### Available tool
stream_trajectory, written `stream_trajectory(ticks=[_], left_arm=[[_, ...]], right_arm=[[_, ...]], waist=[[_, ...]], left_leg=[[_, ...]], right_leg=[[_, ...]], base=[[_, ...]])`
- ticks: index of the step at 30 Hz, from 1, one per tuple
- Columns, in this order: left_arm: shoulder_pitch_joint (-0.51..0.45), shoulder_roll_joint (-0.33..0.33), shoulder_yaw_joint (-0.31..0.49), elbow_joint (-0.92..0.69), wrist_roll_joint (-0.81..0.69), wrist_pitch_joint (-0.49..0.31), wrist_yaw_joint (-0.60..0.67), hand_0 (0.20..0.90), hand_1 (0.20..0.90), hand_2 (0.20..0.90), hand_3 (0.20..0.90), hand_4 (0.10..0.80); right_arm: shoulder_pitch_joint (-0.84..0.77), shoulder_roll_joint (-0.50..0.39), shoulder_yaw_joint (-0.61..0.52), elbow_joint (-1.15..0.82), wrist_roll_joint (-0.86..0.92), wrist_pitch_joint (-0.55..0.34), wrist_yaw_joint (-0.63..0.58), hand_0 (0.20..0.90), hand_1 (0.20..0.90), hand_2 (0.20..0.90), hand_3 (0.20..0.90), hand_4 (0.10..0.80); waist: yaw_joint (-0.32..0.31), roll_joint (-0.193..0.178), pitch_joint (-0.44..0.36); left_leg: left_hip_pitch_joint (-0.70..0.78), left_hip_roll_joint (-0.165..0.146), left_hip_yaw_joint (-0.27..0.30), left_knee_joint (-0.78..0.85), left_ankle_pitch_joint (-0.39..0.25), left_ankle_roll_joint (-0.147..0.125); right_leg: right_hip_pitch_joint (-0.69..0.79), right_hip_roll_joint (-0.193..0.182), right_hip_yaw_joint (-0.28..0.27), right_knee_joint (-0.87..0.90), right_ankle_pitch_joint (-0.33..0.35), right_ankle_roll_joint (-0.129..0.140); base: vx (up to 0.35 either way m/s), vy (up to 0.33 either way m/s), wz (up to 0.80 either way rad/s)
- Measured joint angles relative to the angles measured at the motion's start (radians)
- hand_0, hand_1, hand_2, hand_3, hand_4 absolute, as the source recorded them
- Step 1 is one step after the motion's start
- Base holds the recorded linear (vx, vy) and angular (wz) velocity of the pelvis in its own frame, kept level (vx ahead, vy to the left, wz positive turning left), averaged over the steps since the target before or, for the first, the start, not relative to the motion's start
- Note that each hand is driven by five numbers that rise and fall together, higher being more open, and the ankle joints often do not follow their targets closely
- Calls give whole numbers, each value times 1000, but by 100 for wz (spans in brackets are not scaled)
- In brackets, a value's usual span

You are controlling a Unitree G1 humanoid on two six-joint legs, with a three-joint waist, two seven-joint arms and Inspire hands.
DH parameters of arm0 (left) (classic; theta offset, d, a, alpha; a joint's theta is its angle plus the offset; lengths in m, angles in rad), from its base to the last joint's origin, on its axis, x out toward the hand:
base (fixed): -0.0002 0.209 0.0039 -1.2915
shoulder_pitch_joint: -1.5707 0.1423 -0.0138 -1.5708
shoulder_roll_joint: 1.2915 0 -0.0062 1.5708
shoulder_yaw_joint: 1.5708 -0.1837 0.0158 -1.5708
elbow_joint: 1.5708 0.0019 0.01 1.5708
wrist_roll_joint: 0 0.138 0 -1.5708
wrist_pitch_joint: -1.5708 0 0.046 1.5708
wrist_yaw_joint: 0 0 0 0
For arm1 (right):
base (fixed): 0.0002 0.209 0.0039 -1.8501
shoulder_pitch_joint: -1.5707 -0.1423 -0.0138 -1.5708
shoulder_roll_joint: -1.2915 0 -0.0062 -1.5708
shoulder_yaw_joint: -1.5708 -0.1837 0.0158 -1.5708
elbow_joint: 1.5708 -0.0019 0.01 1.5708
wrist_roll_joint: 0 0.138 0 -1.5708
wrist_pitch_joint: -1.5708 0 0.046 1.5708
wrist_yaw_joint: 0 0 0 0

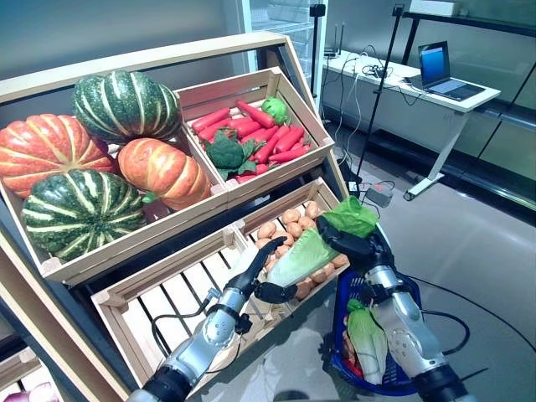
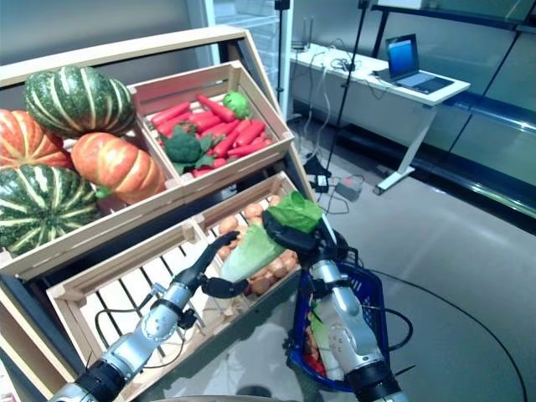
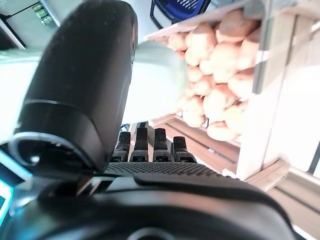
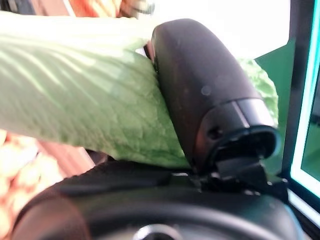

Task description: Put vegetables into the basket

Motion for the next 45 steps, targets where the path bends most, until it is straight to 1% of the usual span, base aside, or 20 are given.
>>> stream_trajectory(ticks=[2, 3, 6, 8, 10, 12, 16, 22, 25, 27, 31, 33, 34, 35, 37, 38, 41, 42, 44, 45], left_arm=[[6, 0, 14, 24, 0, 2, 0, 900, 900, 900, 900, 800], [13, 0, 44, 43, 0, 7, 0, 900, 900, 900, 900, 800], [42, 6, 199, 100, -2, 34, 12, 900, 900, 900, 900, 800], [55, 31, 261, 133, -2, 49, 25, 900, 900, 900, 900, 800], [76, 48, 300, 148, -3, 49, 32, 900, 900, 900, 900, 800], [91, 64, 303, 155, -3, 49, 30, 900, 900, 900, 900, 800], [107, 64, 289, 154, -6, 48, 15, 900, 900, 900, 900, 800], [98, 65, 252, 150, -48, 42, 11, 900, 900, 900, 900, 800], [10, 86, 229, 143, -137, 23, 22, 900, 900, 900, 900, 800], [-65, 107, 229, 130, -203, -11, 35, 900, 900, 900, 900, 800], [-155, 134, 228, 94, -276, -41, 56, 900, 900, 900, 900, 800], [-168, 143, 228, 71, -281, -47, 70, 900, 900, 900, 900, 800], [-169, 145, 228, 61, -281, -56, 79, 900, 900, 900, 900, 800], [-170, 145, 223, 49, -282, -70, 86, 900, 900, 900, 900, 800], [-163, 144, 222, 39, -282, -79, 94, 900, 900, 900, 900, 800], [-155, 145, 222, 32, -305, -79, 100, 900, 900, 900, 900, 800], [-155, 146, 223, 14, -357, -81, 125, 900, 900, 900, 900, 800], [-154, 147, 224, 6, -361, -86, 136, 900, 900, 900, 900, 800], [-154, 146, 223, -9, -376, -87, 146, 900, 900, 900, 900, 800], [-151, 146, 222, -16, -388, -88, 149, 900, 900, 900, 900, 800]], right_arm=[[9, -6, -38, 15, -4, -2, 0, 300, 300, 300, 300, 400], [13, -20, -54, 28, -14, -8, 0, 300, 300, 300, 300, 400], [61, -87, -131, 42, -48, -18, -4, 300, 300, 300, 300, 400], [78, -101, -177, 72, -68, -25, -23, 300, 300, 300, 300, 400], [85, -112, -204, 112, -82, -39, -43, 300, 300, 300, 300, 400], [87, -120, -216, 148, -81, -41, -72, 300, 300, 300, 300, 400], [86, -120, -233, 158, -72, -68, -104, 300, 300, 300, 300, 400], [11, -127, -236, 292, -93, -93, -193, 300, 300, 300, 300, 400], [-102, -204, -233, 401, -163, -94, -254, 300, 300, 300, 300, 400], [-227, -266, -233, 496, -166, -94, -280, 300, 300, 300, 300, 400], [-385, -325, -235, 569, -166, -94, -306, 300, 300, 300, 300, 400], [-425, -328, -234, 586, -166, -94, -321, 300, 300, 300, 300, 400], [-444, -331, -234, 603, -166, -94, -331, 300, 300, 300, 300, 400], [-465, -345, -233, 633, -167, -89, -340, 300, 300, 300, 300, 400], [-482, -358, -233, 664, -166, -74, -352, 300, 300, 300, 300, 400], [-483, -366, -231, 677, -168, -60, -365, 300, 300, 300, 300, 400], [-483, -389, -230, 695, -168, -38, -391, 300, 300, 300, 300, 400], [-489, -401, -229, 696, -167, -33, -397, 300, 300, 300, 300, 400], [-516, -420, -229, 713, -168, -23, -412, 300, 300, 300, 300, 400], [-536, -425, -229, 727, -167, -9, -416, 300, 300, 300, 300, 400]], waist=[[-1, 2, 1], [-2, 3, 2], [-1, 4, 2], [-2, 4, 3], [-1, 4, 4], [1, 3, 18], [2, 13, 39], [5, 24, 72], [5, 34, 139], [12, 44, 224], [15, 54, 359], [20, 55, 392], [26, 51, 404], [31, 50, 406], [33, 50, 414], [48, 53, 420], [58, 59, 423], [58, 61, 425], [58, 72, 433], [60, 72, 433]], left_leg=[[-1, 1, 2, 0, 0, 0], [-1, 1, 2, 0, 0, 0], [-8, 5, 2, 0, 0, 0], [-11, 5, 2, 0, 0, 0], [-18, 5, 3, 0, 0, 0], [-20, 5, 3, 0, 0, 0], [-58, 4, 0, 0, 8, 2], [-106, 3, -6, 3, 16, 4], [-217, 3, -33, 63, 21, 9], [-303, 10, -36, 129, 19, 11], [-421, 22, -37, 262, 6, 20], [-471, 36, -38, 322, -25, 18], [-506, 36, -42, 363, -34, 18], [-562, 34, -55, 431, -54, 19], [-612, 34, -62, 508, -80, 22], [-654, 34, -71, 578, -106, 22], [-745, 37, -90, 720, -159, 28], [-790, 38, -94, 784, -183, 30], [-870, 43, -108, 893, -223, 31], [-913, 44, -108, 945, -237, 36]], right_leg=[[-2, 1, 3, 0, 1, 0], [-2, 1, 4, 0, 1, 0], [-8, 2, 5, 0, 1, 0], [-12, 3, 5, 0, 1, 0], [-20, 2, 7, -1, 1, 0], [-23, 2, 7, -1, 2, 0], [-59, 0, 8, -1, 10, -1], [-100, -1, 4, -1, 16, -3], [-184, -11, -13, 23, 31, -10], [-262, -14, -16, 77, 30, -19], [-383, -34, -30, 238, -15, -42], [-454, -42, -36, 348, -62, -52], [-499, -55, -37, 415, -89, -57], [-559, -75, -37, 504, -125, -63], [-613, -98, -38, 594, -164, -69], [-653, -114, -36, 672, -199, -75], [-736, -145, -34, 814, -261, -89], [-776, -163, -31, 875, -286, -95], [-848, -184, -28, 978, -323, -96], [-890, -198, -28, 1030, -337, -104]], base=[[29, -53, -4], [34, -57, -2], [40, -57, -1], [41, -63, -1], [35, -67, -1], [2, -60, 0], [-9, -43, 2], [-59, -56, 4], [-217, -78, 18], [-248, -86, 8], [-110, -58, 8], [-98, -56, 11], [-106, -34, 16], [-71, -13, 24], [-37, -3, 22], [-46, -13, 12], [-59, -1, 17], [-65, 20, 19], [-65, 23, 11], [-33, 18, 3]])
